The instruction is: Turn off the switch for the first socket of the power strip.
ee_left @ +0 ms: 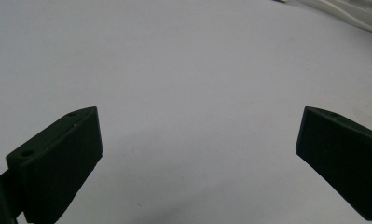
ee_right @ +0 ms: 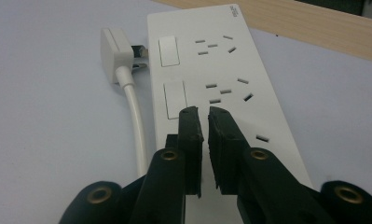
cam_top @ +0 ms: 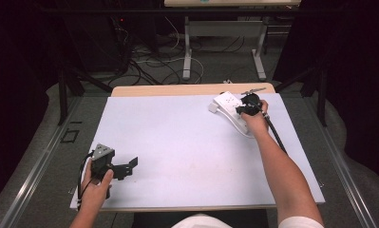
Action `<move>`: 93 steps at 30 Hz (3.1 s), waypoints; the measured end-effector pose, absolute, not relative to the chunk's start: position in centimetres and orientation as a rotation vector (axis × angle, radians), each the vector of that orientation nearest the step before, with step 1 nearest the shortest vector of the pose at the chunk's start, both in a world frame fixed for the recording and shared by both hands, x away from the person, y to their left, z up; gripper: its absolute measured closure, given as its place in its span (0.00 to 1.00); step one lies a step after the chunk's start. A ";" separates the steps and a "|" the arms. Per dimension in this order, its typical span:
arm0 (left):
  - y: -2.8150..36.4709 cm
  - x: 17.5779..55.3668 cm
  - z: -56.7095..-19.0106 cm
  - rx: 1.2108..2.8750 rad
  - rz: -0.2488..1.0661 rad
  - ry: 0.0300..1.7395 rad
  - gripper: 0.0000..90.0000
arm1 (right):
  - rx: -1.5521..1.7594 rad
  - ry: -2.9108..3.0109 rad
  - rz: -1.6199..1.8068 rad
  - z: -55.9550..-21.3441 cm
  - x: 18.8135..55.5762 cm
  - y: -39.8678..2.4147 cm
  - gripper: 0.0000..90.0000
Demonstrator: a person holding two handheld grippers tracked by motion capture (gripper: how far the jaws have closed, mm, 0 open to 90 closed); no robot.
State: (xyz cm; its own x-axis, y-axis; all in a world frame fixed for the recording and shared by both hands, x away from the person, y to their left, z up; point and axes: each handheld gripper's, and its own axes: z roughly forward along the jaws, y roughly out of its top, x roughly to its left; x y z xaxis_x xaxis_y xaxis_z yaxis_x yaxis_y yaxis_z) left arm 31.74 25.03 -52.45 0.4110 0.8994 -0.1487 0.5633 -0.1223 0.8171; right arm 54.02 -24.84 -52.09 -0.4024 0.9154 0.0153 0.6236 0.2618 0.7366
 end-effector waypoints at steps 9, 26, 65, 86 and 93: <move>25.0 31.7 -52.4 1.807 0.490 1.263 0.00 | 1.414 2.131 0.935 -51.5 53.7 -25.0 0.90; 25.0 31.7 -52.4 1.807 0.494 1.259 0.00 | 1.421 2.177 0.908 -50.2 52.9 -25.5 0.73; 24.6 32.1 -52.5 1.813 0.479 1.267 0.00 | 1.249 2.307 0.967 -46.9 48.1 -25.1 0.38; 24.6 31.9 -52.5 1.806 0.481 1.269 0.00 | 1.174 2.283 1.067 -45.3 43.6 -25.1 0.06; 24.7 31.8 -52.4 1.800 0.482 1.272 0.00 | 1.124 2.305 1.085 -45.3 41.3 -24.9 0.00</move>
State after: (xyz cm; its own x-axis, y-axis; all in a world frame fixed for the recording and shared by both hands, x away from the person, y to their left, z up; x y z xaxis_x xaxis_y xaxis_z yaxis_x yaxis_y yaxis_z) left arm 31.81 24.73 -52.42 0.4064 0.8999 -0.1581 0.5691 -0.1139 0.8144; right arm 41.32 -24.90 -45.31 -0.6215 0.7833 0.0159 0.5112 0.3901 0.7658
